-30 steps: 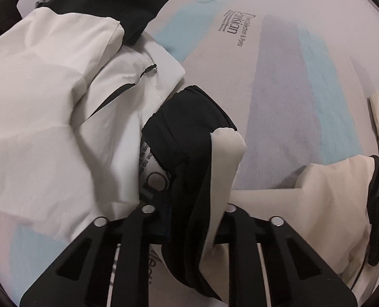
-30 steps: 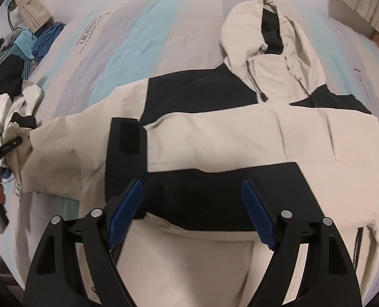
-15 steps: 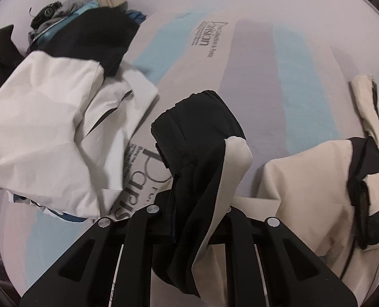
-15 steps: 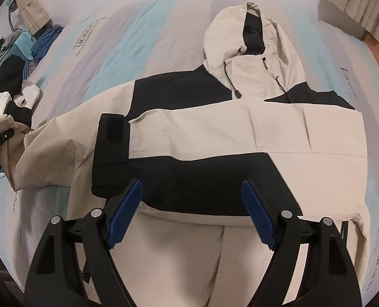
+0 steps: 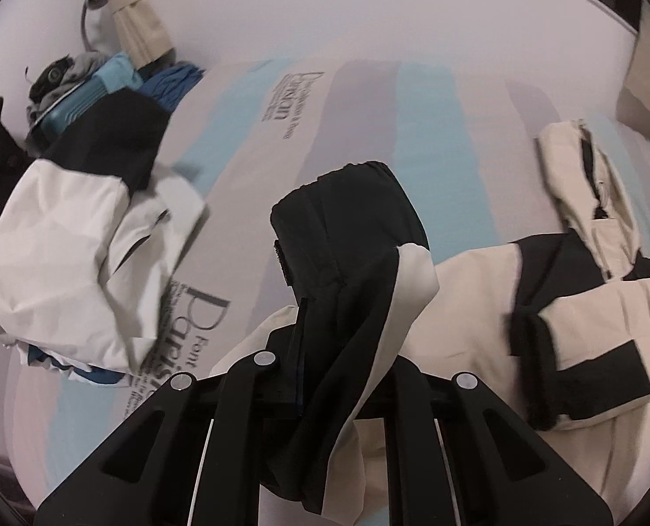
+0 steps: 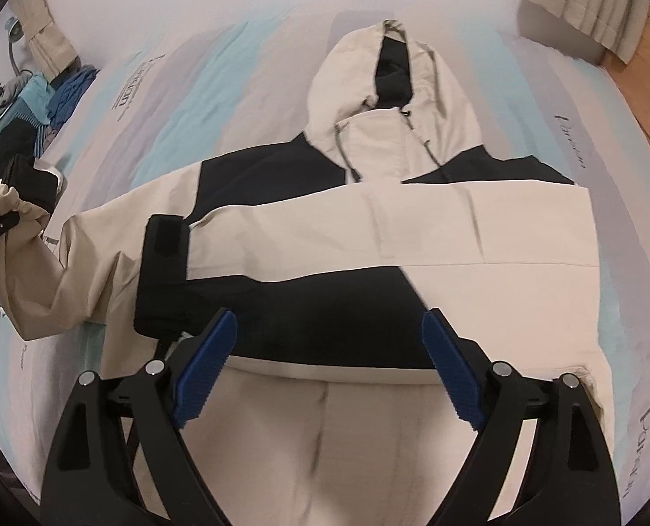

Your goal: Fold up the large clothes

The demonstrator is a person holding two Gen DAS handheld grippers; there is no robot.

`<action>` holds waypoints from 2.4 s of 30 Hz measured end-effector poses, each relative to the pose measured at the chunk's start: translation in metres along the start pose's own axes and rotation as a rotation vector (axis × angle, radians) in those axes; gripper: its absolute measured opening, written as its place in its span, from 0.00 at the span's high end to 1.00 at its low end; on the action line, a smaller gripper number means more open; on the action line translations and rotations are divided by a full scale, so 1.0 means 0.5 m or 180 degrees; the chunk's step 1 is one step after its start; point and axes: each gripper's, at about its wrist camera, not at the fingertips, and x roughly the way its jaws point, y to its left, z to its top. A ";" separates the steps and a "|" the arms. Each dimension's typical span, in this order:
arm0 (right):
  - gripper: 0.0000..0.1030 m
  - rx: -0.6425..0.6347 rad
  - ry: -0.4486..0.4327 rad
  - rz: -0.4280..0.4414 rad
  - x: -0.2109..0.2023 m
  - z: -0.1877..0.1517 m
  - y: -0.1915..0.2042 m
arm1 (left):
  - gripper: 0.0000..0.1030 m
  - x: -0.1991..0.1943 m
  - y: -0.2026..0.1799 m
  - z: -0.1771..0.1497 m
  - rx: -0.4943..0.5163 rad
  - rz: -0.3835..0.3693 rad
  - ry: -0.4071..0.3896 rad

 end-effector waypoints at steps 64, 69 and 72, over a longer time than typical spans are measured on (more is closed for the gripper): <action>0.08 0.0577 -0.0245 -0.0599 -0.061 -0.066 -0.785 | 0.92 -0.112 -1.112 -0.156 0.1088 -0.0988 0.0102; 0.08 0.0633 -0.0208 -0.0606 -0.048 -0.086 -0.796 | 0.92 -0.086 -1.131 -0.174 0.1118 -0.0956 0.0158; 0.08 0.0656 -0.0193 -0.0635 -0.042 -0.095 -0.802 | 0.91 -0.082 -1.139 -0.183 0.1143 -0.0934 0.0164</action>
